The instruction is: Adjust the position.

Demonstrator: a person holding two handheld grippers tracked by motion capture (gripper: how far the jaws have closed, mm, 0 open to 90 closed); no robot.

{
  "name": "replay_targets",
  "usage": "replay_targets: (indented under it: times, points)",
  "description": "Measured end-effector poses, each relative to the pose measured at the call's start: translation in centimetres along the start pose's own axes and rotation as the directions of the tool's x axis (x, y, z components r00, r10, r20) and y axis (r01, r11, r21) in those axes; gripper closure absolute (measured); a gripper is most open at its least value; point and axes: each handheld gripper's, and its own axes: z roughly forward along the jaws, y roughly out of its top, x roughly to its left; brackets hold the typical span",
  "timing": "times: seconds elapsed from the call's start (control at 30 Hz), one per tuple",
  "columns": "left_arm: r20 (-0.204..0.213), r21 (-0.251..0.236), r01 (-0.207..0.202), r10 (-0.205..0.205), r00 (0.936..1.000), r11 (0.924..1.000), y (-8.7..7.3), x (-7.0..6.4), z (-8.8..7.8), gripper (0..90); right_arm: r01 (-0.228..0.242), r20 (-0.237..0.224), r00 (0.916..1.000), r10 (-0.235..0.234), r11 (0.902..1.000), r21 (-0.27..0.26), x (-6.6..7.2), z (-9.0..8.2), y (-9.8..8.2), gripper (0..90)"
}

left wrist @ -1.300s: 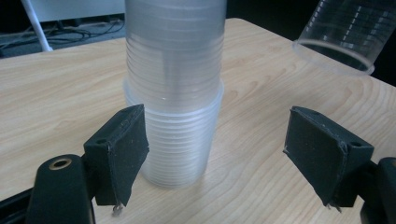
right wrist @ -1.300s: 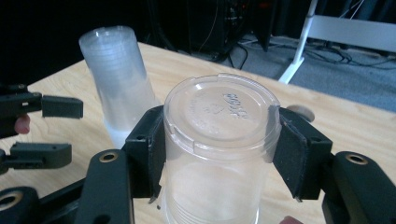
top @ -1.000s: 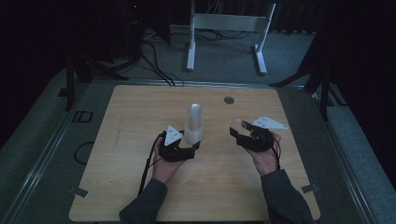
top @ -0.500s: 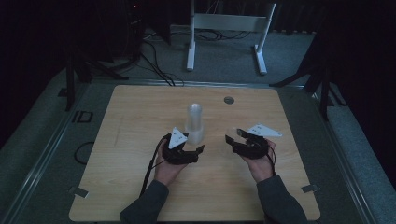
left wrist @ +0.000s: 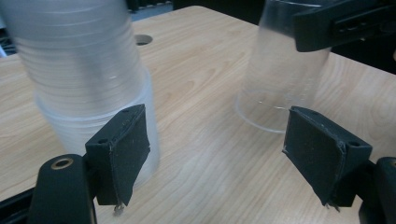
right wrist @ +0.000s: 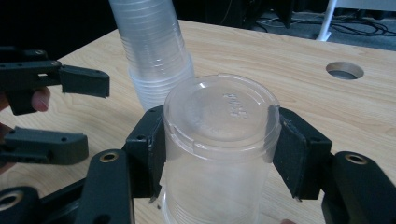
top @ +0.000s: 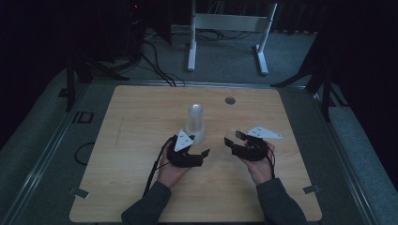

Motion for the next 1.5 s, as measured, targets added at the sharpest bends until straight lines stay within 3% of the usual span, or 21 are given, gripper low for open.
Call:
replay_targets:
  times: [0.53, 0.87, 1.5]
  points:
    - [0.053, 0.053, -0.035, 0.032, 0.9981, 0.9980, 0.5, -0.9, 0.7, 22.6, -0.040, -0.045, 0.9982, 0.040, 0.9992, -0.004, 0.2, 0.1, -0.3, 40.5]
    - [0.073, 0.083, -0.072, 0.066, 0.9952, 0.9940, 0.9, -1.4, 1.1, 22.6, -0.083, -0.097, 0.9920, 0.081, 0.9966, -0.009, 0.4, 0.4, -0.4, 40.7]
    - [0.105, 0.113, -0.075, 0.063, 0.9924, 0.9908, 1.0, -1.9, 2.1, 19.1, -0.120, -0.164, 0.9797, 0.115, 0.9926, -0.021, 0.9, 0.4, -0.5, 40.8]
